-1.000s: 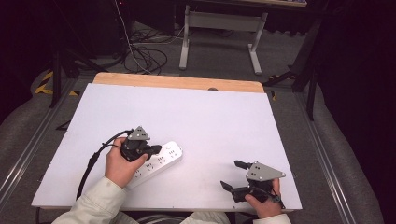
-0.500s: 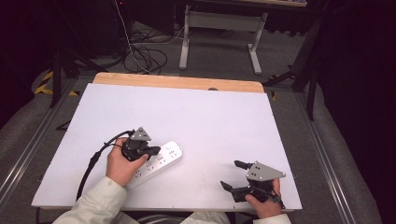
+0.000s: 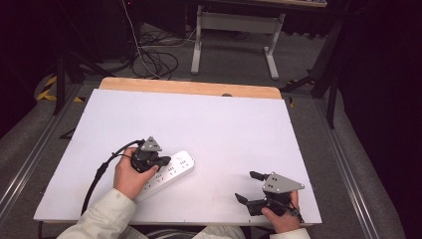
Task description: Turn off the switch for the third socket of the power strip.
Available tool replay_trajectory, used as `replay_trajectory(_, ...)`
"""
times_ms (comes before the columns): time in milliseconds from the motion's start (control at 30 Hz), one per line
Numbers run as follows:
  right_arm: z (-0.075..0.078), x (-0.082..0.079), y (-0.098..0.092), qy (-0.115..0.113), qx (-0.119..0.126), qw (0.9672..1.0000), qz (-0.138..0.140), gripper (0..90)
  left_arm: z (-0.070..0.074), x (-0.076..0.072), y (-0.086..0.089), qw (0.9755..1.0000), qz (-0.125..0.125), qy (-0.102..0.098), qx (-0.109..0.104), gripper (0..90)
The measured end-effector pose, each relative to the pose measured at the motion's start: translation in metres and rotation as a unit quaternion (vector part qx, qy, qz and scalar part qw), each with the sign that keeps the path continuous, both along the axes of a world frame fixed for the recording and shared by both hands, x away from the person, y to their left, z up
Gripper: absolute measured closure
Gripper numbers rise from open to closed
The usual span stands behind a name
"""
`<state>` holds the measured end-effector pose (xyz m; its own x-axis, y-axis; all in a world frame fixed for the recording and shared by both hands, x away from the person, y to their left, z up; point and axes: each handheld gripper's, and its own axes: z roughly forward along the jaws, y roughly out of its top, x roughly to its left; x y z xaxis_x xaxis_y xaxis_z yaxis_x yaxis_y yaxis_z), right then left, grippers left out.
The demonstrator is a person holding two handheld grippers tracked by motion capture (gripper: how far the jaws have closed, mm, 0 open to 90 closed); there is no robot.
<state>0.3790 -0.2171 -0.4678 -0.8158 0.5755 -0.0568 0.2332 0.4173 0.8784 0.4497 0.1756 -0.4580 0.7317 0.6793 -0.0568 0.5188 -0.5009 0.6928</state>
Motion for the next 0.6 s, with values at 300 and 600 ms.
replay_trajectory(300, -0.0001, -0.0001, 0.0004, 0.001, -0.001, 1.0, 0.0, 14.9, -0.0022, -0.0001, -0.0002, 1.0, -0.002, -0.003, 0.001, 90.0)
replay_trajectory(600, -0.0004, -0.0002, 0.0008, 0.002, -0.001, 1.0, 0.001, 14.9, -0.0021, -0.002, -0.0017, 0.9999, -0.002, -0.009, 0.009, 90.0)
